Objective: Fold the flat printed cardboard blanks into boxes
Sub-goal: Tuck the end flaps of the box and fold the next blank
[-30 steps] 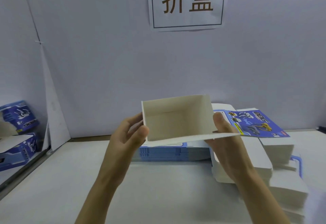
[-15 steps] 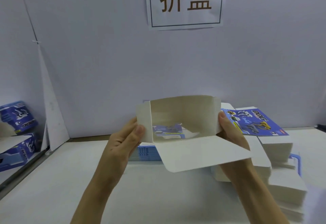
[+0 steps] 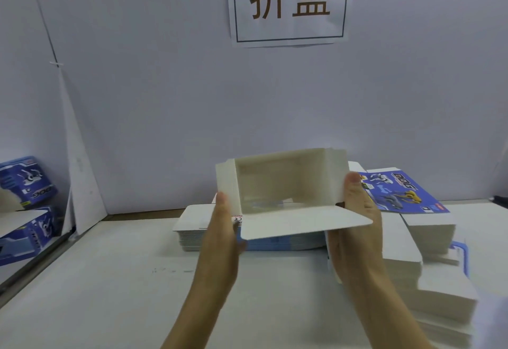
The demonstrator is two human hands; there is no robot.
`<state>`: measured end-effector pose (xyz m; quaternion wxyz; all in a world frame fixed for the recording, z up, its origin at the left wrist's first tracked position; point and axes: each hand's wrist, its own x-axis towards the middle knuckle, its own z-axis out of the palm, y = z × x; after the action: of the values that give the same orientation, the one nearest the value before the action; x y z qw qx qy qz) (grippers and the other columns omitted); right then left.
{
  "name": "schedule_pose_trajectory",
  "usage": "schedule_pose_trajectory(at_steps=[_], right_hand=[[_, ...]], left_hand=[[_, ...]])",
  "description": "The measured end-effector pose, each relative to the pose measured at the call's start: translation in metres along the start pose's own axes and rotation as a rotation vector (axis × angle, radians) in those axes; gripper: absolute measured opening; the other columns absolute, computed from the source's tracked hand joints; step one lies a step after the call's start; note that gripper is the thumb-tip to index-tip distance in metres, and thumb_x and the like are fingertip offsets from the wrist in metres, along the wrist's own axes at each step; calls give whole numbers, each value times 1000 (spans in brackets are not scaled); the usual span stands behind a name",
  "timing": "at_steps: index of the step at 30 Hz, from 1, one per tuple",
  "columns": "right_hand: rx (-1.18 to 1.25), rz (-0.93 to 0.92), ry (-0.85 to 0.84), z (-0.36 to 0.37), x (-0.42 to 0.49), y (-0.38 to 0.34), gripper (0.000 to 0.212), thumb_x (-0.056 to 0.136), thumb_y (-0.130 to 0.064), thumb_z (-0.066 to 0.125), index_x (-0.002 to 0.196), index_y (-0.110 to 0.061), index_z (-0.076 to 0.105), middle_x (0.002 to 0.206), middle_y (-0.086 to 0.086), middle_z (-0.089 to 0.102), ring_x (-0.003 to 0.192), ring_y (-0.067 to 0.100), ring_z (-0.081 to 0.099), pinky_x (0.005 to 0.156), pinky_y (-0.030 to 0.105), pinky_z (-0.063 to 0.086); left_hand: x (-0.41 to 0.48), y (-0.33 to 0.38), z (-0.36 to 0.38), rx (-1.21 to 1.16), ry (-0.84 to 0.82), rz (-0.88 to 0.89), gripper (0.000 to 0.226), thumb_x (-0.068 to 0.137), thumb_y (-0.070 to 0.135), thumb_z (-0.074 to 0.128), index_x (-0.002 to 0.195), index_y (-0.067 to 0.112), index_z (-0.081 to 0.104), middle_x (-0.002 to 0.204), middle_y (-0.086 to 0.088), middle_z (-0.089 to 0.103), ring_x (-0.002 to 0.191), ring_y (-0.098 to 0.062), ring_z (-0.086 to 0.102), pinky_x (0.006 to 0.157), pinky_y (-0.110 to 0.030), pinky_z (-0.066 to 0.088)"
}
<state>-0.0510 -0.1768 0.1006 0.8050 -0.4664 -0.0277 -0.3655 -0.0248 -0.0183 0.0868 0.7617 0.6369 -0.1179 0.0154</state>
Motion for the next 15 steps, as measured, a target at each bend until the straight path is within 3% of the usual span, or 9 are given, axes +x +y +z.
schedule_pose_trajectory(at_steps=[2, 4, 6, 7, 9, 11, 13, 15], right_hand=[[-103, -81, -31, 1, -1, 1, 43, 100, -36, 48, 65, -29, 72, 60, -14, 63, 57, 1, 58, 54, 13, 47], [-186, -106, -132, -3, 2, -1, 32, 95, -34, 54, 73, -24, 73, 69, -8, 68, 66, 8, 62, 61, 18, 51], [-275, -114, -239, -6, 3, -6, 25, 92, -28, 55, 78, -23, 75, 76, -6, 71, 71, 11, 63, 64, 20, 50], [-291, -127, -254, -5, 3, -8, 22, 94, -22, 57, 83, -25, 77, 82, -7, 73, 76, 10, 65, 69, 21, 51], [-429, -336, -178, -7, 1, -14, 22, 93, -10, 61, 97, -28, 74, 102, -5, 72, 98, 9, 65, 85, 24, 50], [-735, -696, -125, -5, -1, -26, 14, 90, -15, 65, 101, -23, 68, 112, 1, 65, 107, 13, 61, 90, 25, 47], [-860, -878, -292, -4, -6, -40, 9, 87, -24, 65, 95, -21, 70, 104, -1, 66, 95, 11, 63, 84, 21, 46], [-887, -749, -613, 0, -13, -52, 10, 82, -32, 72, 87, -23, 73, 95, -11, 69, 90, 3, 65, 81, 15, 46]], left_hand=[[0, 11, 5, -267, -87, -261, 62, 81, 66, 42, 111, 16, 64, 105, -11, 72, 99, -31, 69, 78, -46, 57], [3, 17, -2, -470, -214, -257, 51, 76, 56, 57, 104, 15, 72, 107, -16, 72, 97, -34, 70, 74, -50, 58], [2, 20, -6, -509, -293, -195, 26, 65, 23, 72, 88, 10, 76, 98, -19, 73, 86, -30, 72, 68, -45, 59], [1, 19, -8, -451, -284, -198, 27, 60, 8, 70, 86, 4, 74, 88, -18, 72, 76, -27, 72, 61, -37, 59], [1, 17, -11, -314, -214, -209, 44, 62, -4, 63, 106, -5, 65, 79, -15, 70, 63, -24, 69, 51, -28, 55], [1, 18, -10, -274, -135, -146, 54, 76, -11, 54, 126, 8, 56, 85, -10, 72, 65, -23, 70, 50, -28, 55], [0, 22, -7, -300, -118, -81, 55, 85, -10, 50, 130, 20, 56, 97, -6, 75, 72, -20, 72, 51, -27, 54], [-2, 25, -6, -320, -111, -60, 48, 88, -5, 51, 128, 20, 60, 105, -7, 74, 78, -20, 73, 53, -25, 54]])
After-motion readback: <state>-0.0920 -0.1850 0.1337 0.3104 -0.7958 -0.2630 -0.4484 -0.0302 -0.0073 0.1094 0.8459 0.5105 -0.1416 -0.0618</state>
